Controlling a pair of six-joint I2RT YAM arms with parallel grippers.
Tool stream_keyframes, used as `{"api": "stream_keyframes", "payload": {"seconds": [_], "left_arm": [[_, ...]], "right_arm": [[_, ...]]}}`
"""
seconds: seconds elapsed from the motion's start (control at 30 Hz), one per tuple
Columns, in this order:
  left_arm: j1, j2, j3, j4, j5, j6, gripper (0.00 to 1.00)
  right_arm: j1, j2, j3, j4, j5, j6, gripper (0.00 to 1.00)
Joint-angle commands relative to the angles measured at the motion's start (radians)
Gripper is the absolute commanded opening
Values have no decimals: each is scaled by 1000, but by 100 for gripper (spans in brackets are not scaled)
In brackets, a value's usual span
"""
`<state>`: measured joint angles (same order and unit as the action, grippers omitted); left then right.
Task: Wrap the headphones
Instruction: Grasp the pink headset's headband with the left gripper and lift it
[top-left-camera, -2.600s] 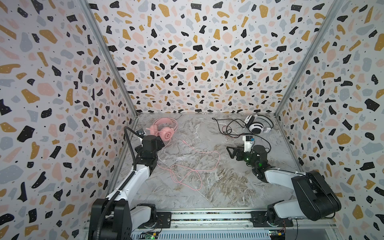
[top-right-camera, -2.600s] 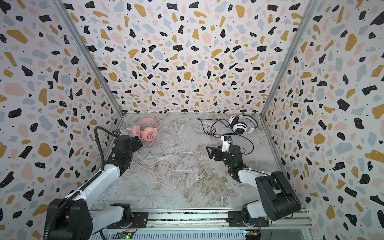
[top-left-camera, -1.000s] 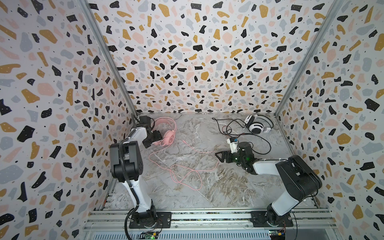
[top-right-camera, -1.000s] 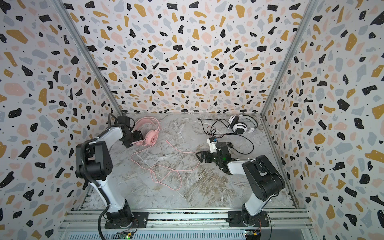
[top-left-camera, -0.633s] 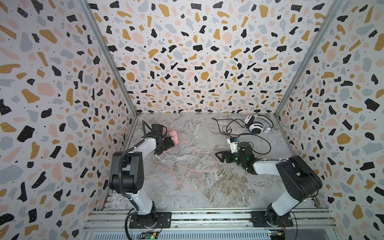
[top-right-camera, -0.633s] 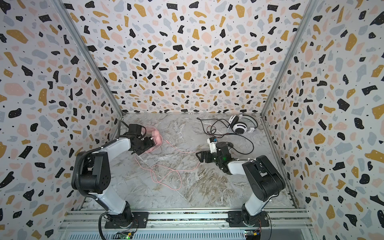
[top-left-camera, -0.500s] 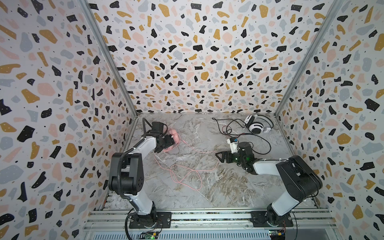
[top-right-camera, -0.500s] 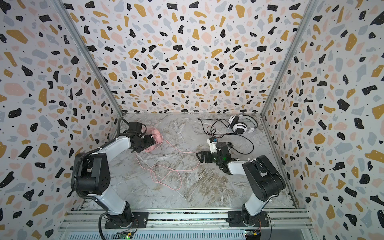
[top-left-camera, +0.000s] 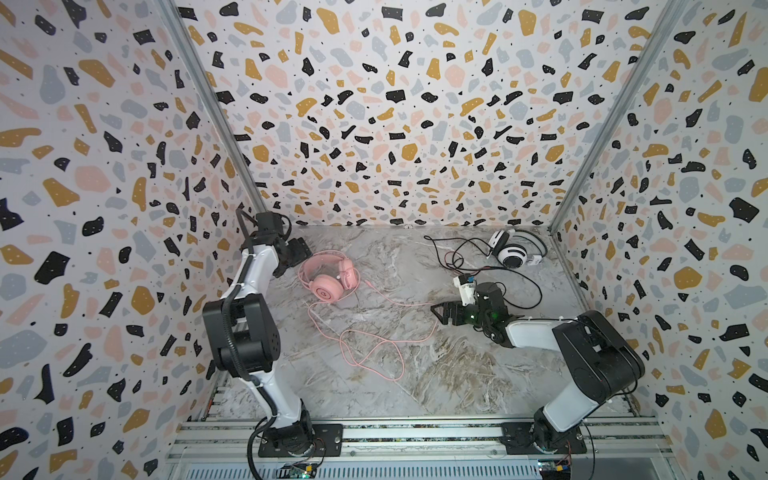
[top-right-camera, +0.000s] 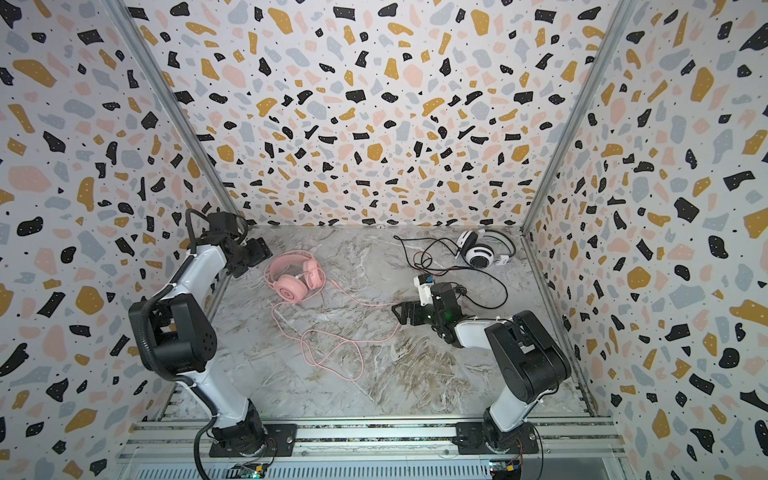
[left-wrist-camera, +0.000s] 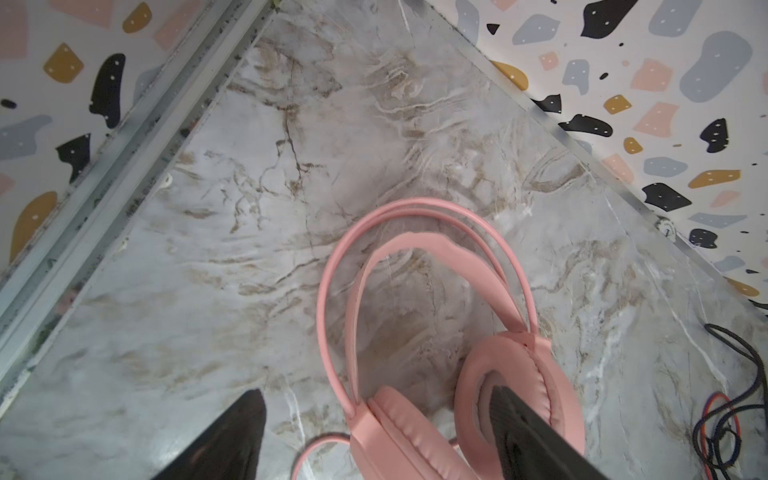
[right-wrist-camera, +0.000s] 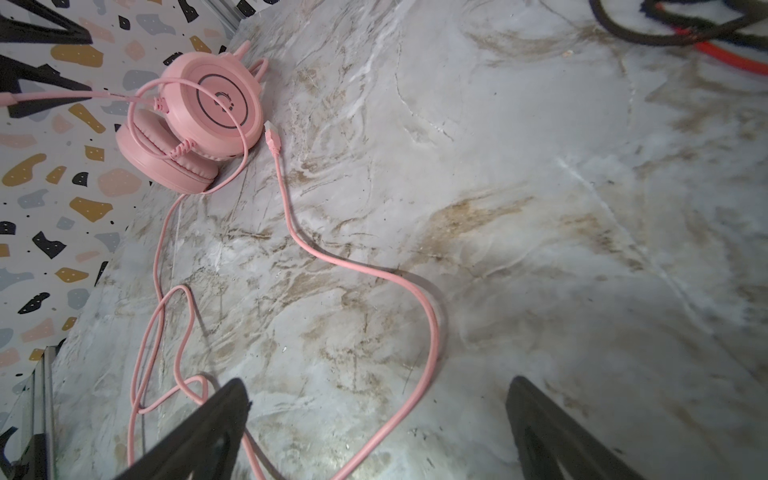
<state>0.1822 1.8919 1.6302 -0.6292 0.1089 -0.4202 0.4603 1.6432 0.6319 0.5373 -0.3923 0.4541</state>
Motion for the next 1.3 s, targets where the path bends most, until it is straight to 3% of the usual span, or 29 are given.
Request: {"api": "stream_keyframes", "payload": {"seconds": [0.0, 0.23, 0.63, 1.03, 1.27], "left_arm": [[-14, 120, 114, -109, 27, 68, 85], [-10, 289, 209, -132, 18, 130, 86], [-10, 377, 74, -2, -1, 137, 83], [-9, 343, 23, 86, 114, 120, 27], [-10, 222, -32, 147, 139, 102, 9]], "right_arm": [[4, 6, 38, -33, 2, -18, 99], [4, 15, 50, -52, 5, -20, 99], [9, 41, 72, -82, 18, -26, 98], [13, 44, 80, -106, 24, -37, 98], [17, 28, 73, -100, 25, -40, 99]]}}
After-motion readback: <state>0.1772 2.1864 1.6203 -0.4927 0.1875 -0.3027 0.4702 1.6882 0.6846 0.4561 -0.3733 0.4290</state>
